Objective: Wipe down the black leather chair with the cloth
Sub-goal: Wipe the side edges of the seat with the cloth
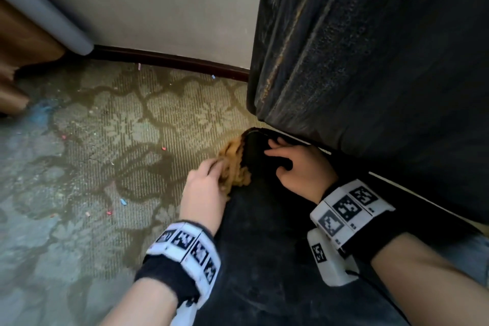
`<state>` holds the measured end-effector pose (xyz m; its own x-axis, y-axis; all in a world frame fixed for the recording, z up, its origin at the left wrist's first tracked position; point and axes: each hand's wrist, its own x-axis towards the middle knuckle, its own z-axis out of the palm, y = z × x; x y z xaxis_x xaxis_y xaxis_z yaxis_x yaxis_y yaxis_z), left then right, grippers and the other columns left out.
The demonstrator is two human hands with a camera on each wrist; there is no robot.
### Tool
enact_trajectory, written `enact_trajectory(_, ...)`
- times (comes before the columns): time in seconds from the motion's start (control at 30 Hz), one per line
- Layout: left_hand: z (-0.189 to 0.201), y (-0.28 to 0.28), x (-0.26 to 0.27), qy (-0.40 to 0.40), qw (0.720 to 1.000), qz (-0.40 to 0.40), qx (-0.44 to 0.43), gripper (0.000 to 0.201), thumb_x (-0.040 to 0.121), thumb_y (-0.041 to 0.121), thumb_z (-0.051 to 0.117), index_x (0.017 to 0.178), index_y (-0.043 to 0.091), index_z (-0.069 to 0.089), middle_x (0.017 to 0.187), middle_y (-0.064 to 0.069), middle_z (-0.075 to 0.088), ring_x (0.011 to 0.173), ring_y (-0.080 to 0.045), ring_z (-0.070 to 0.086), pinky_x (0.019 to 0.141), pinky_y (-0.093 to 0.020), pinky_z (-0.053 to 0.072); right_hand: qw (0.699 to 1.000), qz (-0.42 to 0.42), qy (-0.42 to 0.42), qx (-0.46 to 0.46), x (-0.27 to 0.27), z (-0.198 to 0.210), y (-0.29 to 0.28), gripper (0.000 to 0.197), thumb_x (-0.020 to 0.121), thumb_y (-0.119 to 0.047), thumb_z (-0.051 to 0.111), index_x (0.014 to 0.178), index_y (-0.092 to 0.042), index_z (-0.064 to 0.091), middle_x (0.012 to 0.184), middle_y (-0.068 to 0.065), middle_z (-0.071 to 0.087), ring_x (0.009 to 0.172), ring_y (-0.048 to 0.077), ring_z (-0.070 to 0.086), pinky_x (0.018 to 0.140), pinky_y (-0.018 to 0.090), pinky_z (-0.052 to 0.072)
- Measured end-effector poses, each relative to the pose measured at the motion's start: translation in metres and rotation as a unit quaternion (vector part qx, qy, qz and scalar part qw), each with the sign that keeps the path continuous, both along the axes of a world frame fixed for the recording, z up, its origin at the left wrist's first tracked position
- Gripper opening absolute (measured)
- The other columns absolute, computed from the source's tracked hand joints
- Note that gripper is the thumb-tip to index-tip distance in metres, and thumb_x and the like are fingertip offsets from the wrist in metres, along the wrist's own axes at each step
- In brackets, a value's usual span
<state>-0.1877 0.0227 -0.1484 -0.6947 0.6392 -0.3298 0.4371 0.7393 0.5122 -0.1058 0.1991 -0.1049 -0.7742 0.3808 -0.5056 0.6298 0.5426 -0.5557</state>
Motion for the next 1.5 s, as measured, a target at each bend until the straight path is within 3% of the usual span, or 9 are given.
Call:
enact_trajectory(0.17, 0.002, -0.063, -0.006, -0.032, 0.997, 0.016, -0.070, 0.042, 0.079, -0.011, 0.053, 0.118, 0.002, 0.061, 0.127, -0.009, 0.057, 0.110, -0.028, 0.057, 0.100, -0.029, 0.038, 1.000, 0.018, -0.023, 0.012, -0.005, 0.002, -0.001, 0.043, 0.086, -0.006, 0.050, 0.125, -0.022, 0.056, 0.143, -0.007, 0.044, 0.136, 0.004, 0.031, 0.113, 0.020, 0.020)
enact_trajectory(0.3, 0.005, -0.008, -0.021, -0.004, 0.998, 0.000, 0.056, 0.042, 0.081, -0.013, 0.053, 0.121, -0.001, 0.057, 0.133, -0.015, 0.050, 0.119, -0.022, 0.048, 0.101, -0.004, 0.017, 0.999, 0.028, -0.033, 0.033, -0.004, 0.005, -0.005, 0.043, 0.086, -0.007, 0.050, 0.127, -0.020, 0.055, 0.145, -0.006, 0.042, 0.137, 0.005, 0.029, 0.111, 0.020, 0.021)
enact_trajectory(0.53, 0.006, -0.053, 0.012, -0.003, 0.997, -0.039, 0.064, 0.060, 0.064, -0.021, 0.063, 0.115, 0.011, 0.065, 0.126, -0.006, 0.059, 0.100, -0.031, 0.059, 0.094, -0.015, 0.030, 0.991, 0.056, -0.091, 0.084, -0.009, 0.009, -0.027, 0.049, 0.088, -0.015, 0.050, 0.136, -0.014, 0.040, 0.155, -0.001, 0.020, 0.143, 0.014, 0.014, 0.113, 0.036, 0.029)
enact_trajectory(0.67, 0.017, -0.079, 0.002, -0.035, 0.998, -0.037, 0.035, 0.061, 0.069, -0.019, 0.056, 0.117, 0.018, 0.064, 0.129, 0.008, 0.054, 0.115, -0.022, 0.056, 0.104, -0.020, 0.031, 0.989, 0.053, -0.096, 0.099, -0.008, 0.006, -0.032, 0.050, 0.086, -0.013, 0.051, 0.135, -0.015, 0.041, 0.156, -0.002, 0.017, 0.144, 0.011, 0.009, 0.111, 0.037, 0.033)
enact_trajectory(0.9, 0.008, -0.059, 0.015, -0.028, 0.988, -0.105, 0.112, 0.067, 0.070, -0.016, 0.039, 0.124, 0.020, 0.058, 0.141, 0.003, 0.043, 0.121, -0.011, 0.041, 0.106, -0.006, 0.019, 0.990, 0.039, -0.090, 0.102, -0.006, 0.005, -0.032, 0.050, 0.085, -0.014, 0.051, 0.134, -0.018, 0.043, 0.155, -0.004, 0.020, 0.143, 0.011, 0.014, 0.112, 0.036, 0.032)
enact_trajectory(1.03, 0.013, -0.117, 0.048, -0.068, 0.994, 0.003, 0.084, 0.076, 0.068, -0.031, 0.048, 0.119, 0.024, 0.062, 0.136, 0.015, 0.043, 0.121, 0.003, 0.036, 0.104, 0.001, 0.015, 0.989, 0.045, -0.099, 0.098, -0.009, 0.009, -0.030, 0.049, 0.087, -0.014, 0.051, 0.135, -0.018, 0.043, 0.155, -0.004, 0.021, 0.143, 0.012, 0.015, 0.113, 0.035, 0.029)
enact_trajectory(1.27, 0.025, -0.095, 0.020, -0.051, 0.995, 0.021, 0.085, 0.064, 0.077, -0.020, 0.048, 0.128, 0.018, 0.056, 0.142, 0.012, 0.039, 0.128, -0.003, 0.036, 0.104, 0.003, 0.010, 0.975, 0.089, -0.136, 0.150, -0.021, 0.015, -0.063, 0.058, 0.089, -0.019, 0.048, 0.140, -0.001, 0.026, 0.157, 0.011, 0.008, 0.145, 0.022, 0.005, 0.115, 0.038, 0.024)
enact_trajectory(1.4, 0.016, -0.073, 0.031, -0.072, 0.993, 0.020, 0.091, 0.038, 0.090, 0.010, 0.056, 0.127, 0.017, 0.055, 0.142, 0.017, 0.032, 0.128, 0.000, 0.035, 0.099, 0.006, 0.008, 0.971, 0.180, -0.092, 0.130, -0.013, 0.003, -0.097, 0.068, 0.093, -0.024, 0.046, 0.147, -0.011, 0.006, 0.157, 0.005, -0.011, 0.144, 0.021, -0.010, 0.119, 0.040, 0.008)
enact_trajectory(1.5, 0.012, -0.099, 0.047, -0.065, 0.992, 0.041, 0.102, 0.038, 0.080, -0.003, 0.066, 0.115, 0.012, 0.065, 0.135, 0.011, 0.044, 0.119, 0.003, 0.040, 0.101, 0.005, 0.013, 0.968, 0.201, -0.094, 0.116, -0.004, -0.006, -0.097, 0.075, 0.091, -0.030, 0.052, 0.147, -0.021, 0.004, 0.156, 0.002, -0.016, 0.143, 0.019, -0.016, 0.119, 0.040, 0.006)
